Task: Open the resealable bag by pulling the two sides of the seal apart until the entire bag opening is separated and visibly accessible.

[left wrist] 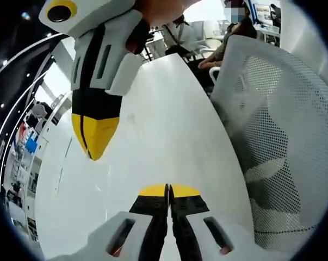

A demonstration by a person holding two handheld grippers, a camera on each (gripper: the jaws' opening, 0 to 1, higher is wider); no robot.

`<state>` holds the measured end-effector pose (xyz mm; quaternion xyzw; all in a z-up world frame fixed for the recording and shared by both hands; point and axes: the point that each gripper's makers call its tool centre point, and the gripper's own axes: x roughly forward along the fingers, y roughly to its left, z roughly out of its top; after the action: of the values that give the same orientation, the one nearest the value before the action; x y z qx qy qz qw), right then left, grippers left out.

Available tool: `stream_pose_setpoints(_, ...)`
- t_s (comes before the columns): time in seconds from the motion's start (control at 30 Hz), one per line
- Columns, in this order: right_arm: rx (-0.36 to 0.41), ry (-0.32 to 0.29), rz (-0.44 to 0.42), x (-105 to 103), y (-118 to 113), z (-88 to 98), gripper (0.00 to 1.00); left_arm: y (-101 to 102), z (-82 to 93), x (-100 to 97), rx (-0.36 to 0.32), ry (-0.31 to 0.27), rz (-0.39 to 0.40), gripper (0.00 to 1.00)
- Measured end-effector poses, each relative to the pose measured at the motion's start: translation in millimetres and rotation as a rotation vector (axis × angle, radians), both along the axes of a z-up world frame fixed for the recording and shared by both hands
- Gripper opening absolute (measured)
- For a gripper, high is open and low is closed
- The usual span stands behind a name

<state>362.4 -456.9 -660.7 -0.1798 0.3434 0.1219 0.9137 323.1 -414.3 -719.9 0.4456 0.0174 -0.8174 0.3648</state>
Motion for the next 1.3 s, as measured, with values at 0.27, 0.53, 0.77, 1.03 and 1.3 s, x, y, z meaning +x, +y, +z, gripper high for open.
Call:
stream_pose_setpoints(0.27, -0.064, -0.084, -0.041, 4.1, -9.3, 18.2, 0.00, -2.8, -1.2, 0.3, 0.002, -0.045, -0.024, 0.00)
stream_pose_setpoints(0.53, -0.070, -0.096, -0.045, 2.1, -10.5, 18.9, 0.00, -6.8, -3.1, 6.1, -0.010, -0.062, -0.013, 0.00)
stream_pose_setpoints(0.77, -0.068, -0.093, -0.044, 3.0, -11.2, 16.1, 0.00, -14.5, 0.8, 16.9, -0.031, -0.071, 0.043, 0.00)
stream_pose_setpoints(1.03, -0.098, -0.073, -0.023, 6.1, -11.6, 2.9, 0.00, -18.9, 3.8, 23.0, -0.061, -0.061, 0.085, 0.04)
stream_pose_setpoints(1.3, -0.146, -0.062, -0.001, 9.2, -18.6, -6.9, 0.00, -18.9, 8.0, 24.6, -0.086, -0.010, 0.127, 0.13)
